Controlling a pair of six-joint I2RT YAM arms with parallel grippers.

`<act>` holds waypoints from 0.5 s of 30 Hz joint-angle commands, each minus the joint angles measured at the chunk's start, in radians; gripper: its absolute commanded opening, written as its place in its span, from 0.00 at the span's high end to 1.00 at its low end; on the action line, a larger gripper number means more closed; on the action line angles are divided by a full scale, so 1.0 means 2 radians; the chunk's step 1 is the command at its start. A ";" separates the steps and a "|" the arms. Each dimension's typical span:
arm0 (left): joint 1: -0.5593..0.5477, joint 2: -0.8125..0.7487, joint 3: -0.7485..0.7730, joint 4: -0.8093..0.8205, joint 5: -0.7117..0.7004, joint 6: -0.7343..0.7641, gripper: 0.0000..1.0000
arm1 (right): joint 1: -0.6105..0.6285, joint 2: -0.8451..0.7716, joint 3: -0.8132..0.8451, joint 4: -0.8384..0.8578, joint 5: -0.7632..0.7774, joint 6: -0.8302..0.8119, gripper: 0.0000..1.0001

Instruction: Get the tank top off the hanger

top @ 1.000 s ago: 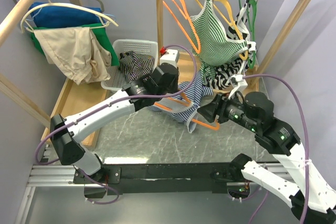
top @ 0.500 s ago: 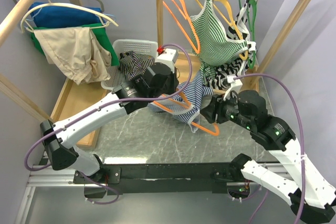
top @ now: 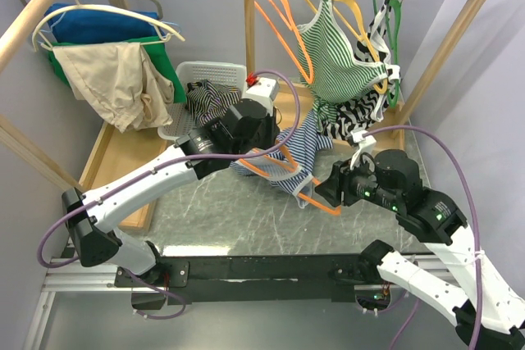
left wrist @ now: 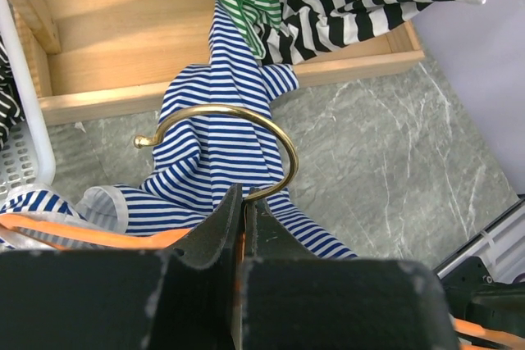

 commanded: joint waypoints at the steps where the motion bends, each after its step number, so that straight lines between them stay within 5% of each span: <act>1: -0.002 -0.026 -0.001 0.032 0.012 0.006 0.99 | 0.003 -0.004 -0.005 0.015 -0.012 -0.005 0.50; 5: -0.002 -0.034 -0.010 0.038 0.016 0.006 0.99 | 0.003 -0.001 -0.006 0.013 -0.016 -0.006 0.58; 6: -0.003 -0.034 -0.011 0.037 0.016 0.005 0.99 | 0.003 -0.001 -0.006 0.014 -0.017 -0.006 0.67; 7: -0.002 -0.034 -0.011 0.038 0.016 0.006 0.99 | 0.003 -0.002 -0.006 0.018 -0.018 -0.006 0.88; 9: -0.002 -0.033 -0.011 0.036 0.016 0.006 0.99 | 0.004 -0.006 -0.011 0.023 -0.031 -0.006 1.00; 13: -0.002 -0.038 -0.021 0.043 0.018 0.007 0.96 | 0.002 -0.011 -0.012 0.026 -0.043 -0.001 1.00; 14: -0.002 -0.041 -0.023 0.045 0.016 0.007 0.84 | 0.003 -0.014 -0.013 0.026 -0.042 0.001 1.00; 15: -0.002 -0.042 -0.024 0.045 0.013 0.007 0.42 | 0.003 -0.016 -0.010 0.026 -0.032 0.003 1.00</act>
